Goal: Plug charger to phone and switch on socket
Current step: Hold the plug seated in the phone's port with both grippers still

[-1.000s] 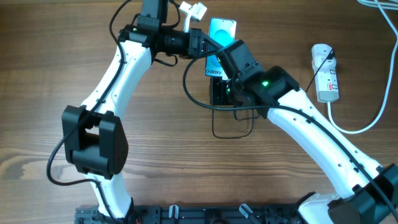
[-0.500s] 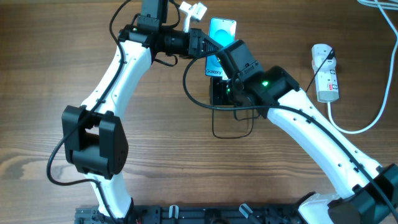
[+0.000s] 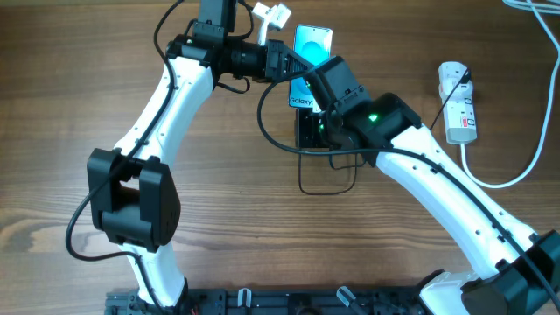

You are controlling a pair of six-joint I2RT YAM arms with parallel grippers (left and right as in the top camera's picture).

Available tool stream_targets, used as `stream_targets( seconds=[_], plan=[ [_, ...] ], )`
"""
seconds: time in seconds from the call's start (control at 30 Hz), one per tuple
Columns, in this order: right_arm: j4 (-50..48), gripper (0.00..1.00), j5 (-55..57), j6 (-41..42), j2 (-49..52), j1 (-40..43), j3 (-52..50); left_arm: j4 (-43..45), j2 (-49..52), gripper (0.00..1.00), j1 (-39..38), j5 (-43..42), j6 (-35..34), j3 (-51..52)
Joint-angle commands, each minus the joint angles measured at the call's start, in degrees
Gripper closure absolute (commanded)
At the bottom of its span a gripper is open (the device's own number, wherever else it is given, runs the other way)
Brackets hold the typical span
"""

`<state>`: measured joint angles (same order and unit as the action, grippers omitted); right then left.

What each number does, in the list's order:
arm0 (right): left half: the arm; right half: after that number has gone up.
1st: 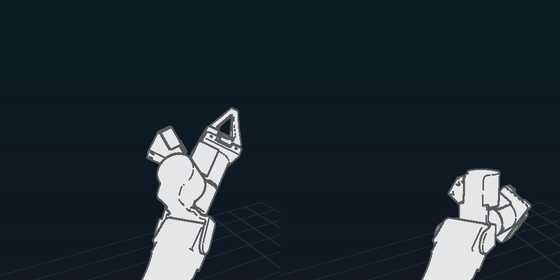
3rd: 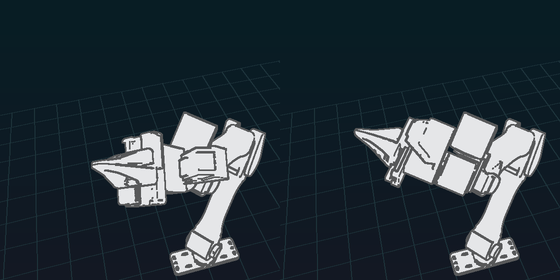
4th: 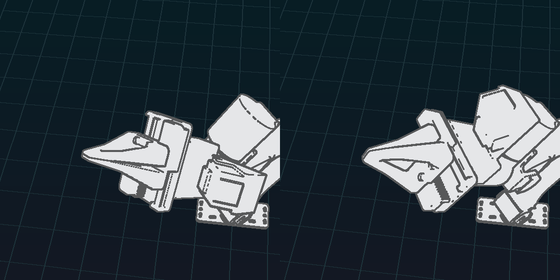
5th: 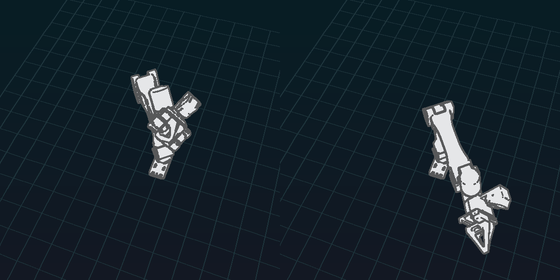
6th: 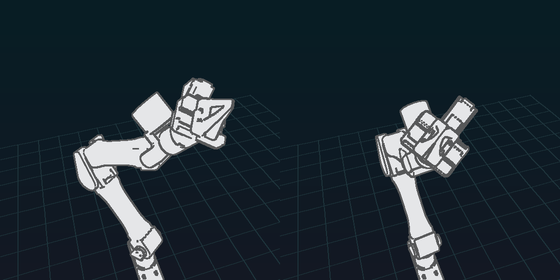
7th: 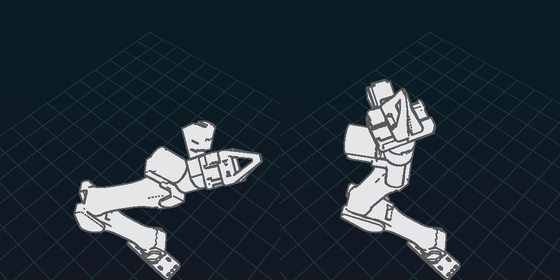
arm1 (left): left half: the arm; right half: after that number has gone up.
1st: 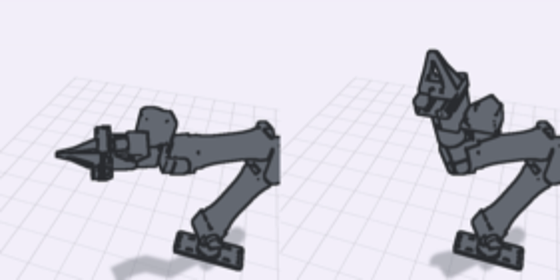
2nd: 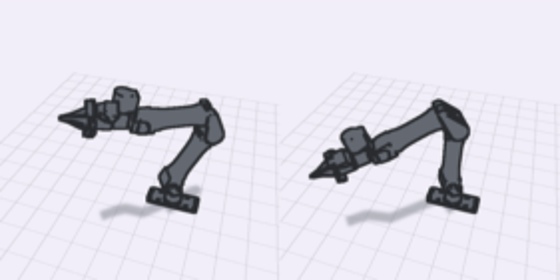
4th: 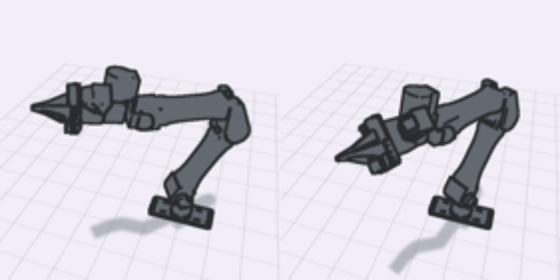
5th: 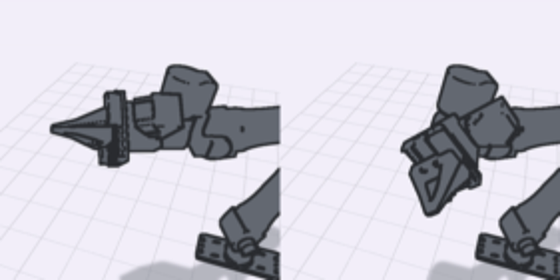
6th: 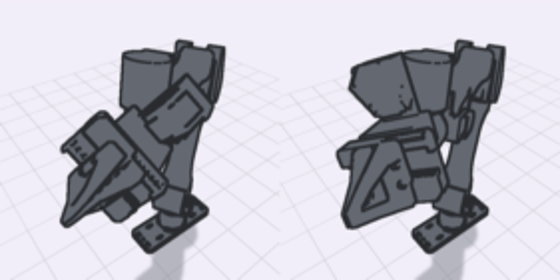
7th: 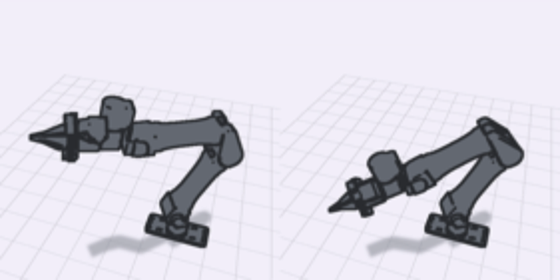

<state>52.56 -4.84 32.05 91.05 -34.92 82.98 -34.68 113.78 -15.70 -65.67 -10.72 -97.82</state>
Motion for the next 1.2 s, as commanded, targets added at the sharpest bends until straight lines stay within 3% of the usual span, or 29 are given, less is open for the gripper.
stream_targets(
  seconds=[0.0,1.17],
  plan=[
    [-1.49,0.96,3.72,-0.39,-0.17,1.27,1.57,-0.74,-1.49,0.96,-0.33,-1.60,1.57,-0.74],
    [-2.21,0.96,5.05,-1.46,-0.17,1.27,3.50,-2.27,-1.49,0.96,-0.33,-1.60,2.99,-0.74]
  ],
)
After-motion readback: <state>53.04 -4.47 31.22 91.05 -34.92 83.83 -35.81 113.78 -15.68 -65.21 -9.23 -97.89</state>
